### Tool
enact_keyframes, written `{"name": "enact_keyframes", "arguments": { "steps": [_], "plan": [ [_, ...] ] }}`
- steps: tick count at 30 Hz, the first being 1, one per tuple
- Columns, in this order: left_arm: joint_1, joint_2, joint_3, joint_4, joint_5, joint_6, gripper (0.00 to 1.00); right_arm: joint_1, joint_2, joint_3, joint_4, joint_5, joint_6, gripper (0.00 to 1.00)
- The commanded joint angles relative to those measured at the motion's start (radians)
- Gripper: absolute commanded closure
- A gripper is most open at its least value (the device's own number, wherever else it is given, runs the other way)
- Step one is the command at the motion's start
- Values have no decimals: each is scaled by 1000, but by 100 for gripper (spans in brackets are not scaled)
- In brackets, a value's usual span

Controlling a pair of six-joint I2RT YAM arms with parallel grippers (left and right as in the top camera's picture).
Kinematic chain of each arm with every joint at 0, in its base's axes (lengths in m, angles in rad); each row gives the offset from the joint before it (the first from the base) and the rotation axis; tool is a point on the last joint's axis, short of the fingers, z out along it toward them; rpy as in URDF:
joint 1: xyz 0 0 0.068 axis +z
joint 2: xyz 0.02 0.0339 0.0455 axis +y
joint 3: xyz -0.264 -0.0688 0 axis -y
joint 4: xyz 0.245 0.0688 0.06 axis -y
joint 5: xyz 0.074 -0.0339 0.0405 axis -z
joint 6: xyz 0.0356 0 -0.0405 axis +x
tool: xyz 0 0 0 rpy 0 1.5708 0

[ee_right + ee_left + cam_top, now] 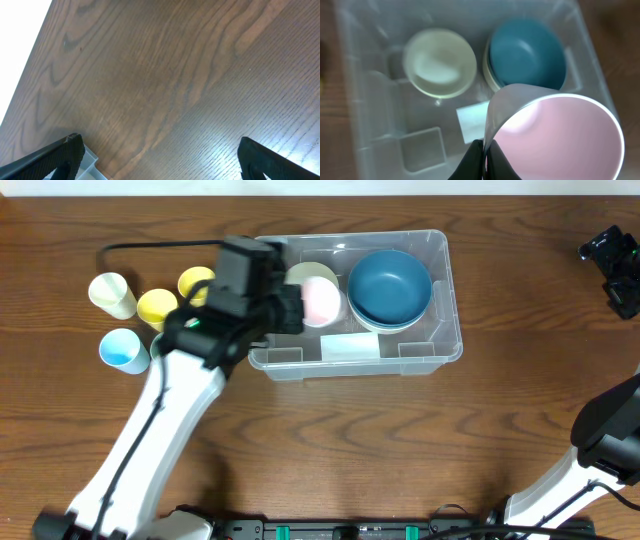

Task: Pack container
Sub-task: 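Lift the pink cup and carry it into the container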

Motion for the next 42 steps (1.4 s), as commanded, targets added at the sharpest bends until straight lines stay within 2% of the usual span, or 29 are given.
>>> {"name": "enact_keyframes", "arguments": {
  "steps": [1,22,37,38,39,42],
  "plan": [
    [-21,66,17,8,9,20,94,3,-1,3,-1,0,8,1],
    [-48,305,17,23,5,27,94,3,-1,3,-1,0,8,1],
    [-48,313,17,54,6,27,93,3,-1,3,-1,0,8,1],
    [-48,313,17,56,6,26,92,3,-1,3,-1,0,8,1],
    [-48,313,17,59,6,26,88,3,-1,3,-1,0,8,1],
    [-52,313,17,64,6,26,86,3,-1,3,-2,0,8,1]
  ]
}}
